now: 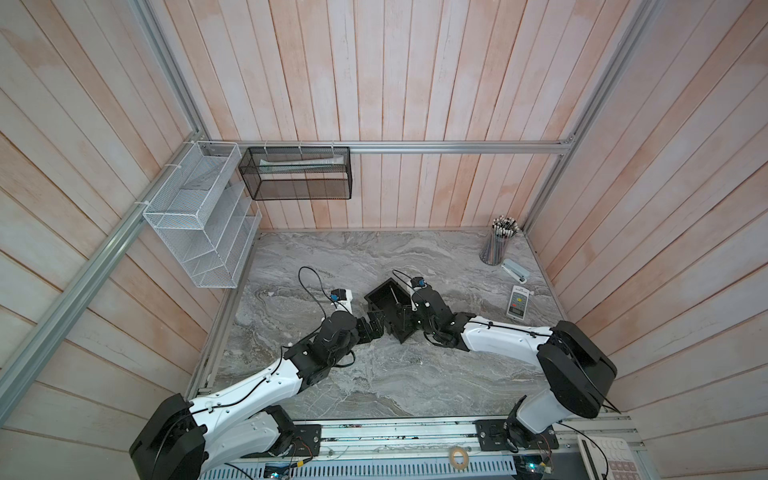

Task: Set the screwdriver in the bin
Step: 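Carry the screwdriver over the bin with the right gripper, left gripper holding the bin, then lower the screwdriver into the bin and open the right gripper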

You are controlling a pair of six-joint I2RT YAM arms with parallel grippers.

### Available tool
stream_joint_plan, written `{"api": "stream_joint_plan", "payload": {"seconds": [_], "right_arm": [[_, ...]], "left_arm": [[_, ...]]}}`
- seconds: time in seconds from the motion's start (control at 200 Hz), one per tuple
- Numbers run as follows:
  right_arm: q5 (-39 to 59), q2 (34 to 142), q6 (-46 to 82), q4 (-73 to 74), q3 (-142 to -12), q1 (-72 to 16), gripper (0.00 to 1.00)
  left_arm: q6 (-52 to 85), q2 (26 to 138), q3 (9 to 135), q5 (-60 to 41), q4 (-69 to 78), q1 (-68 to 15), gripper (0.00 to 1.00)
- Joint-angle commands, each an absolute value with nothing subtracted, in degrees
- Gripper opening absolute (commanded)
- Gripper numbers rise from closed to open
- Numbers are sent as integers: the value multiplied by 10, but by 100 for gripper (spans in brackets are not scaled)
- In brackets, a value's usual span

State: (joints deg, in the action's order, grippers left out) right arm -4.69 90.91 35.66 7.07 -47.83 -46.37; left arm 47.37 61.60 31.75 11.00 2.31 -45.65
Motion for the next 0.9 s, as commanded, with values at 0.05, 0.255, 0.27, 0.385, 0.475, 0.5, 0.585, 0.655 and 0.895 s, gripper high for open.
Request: {"api": "stream_joint_plan", "payload": {"seconds": [0.05,0.255,0.27,0.385,0.475,0.5,0.585,0.655,0.895], "right_arm": [[-61,923,397,109,-490,-466,3],[-55,944,427,136,-488,-466,5],[-55,945,428,137,-489,-466,5],[-57,955,436,146,-487,-467,7],[-56,961,440,152,-486,-467,9],[-56,963,440,154,-485,-468,9],[-57,970,443,159,-483,-469,11],[-57,976,443,164,-480,-471,12],[-54,986,440,167,-482,-473,21]], "left_arm": [[477,611,309,117,26,-454,100],[475,608,309,121,27,-454,100],[475,607,308,121,27,-454,100],[474,605,307,122,25,-454,100],[474,602,305,123,23,-454,100],[474,601,304,123,23,-453,100],[474,600,302,123,23,-452,100],[474,599,301,123,23,-451,100],[469,597,305,125,14,-448,100]]}}
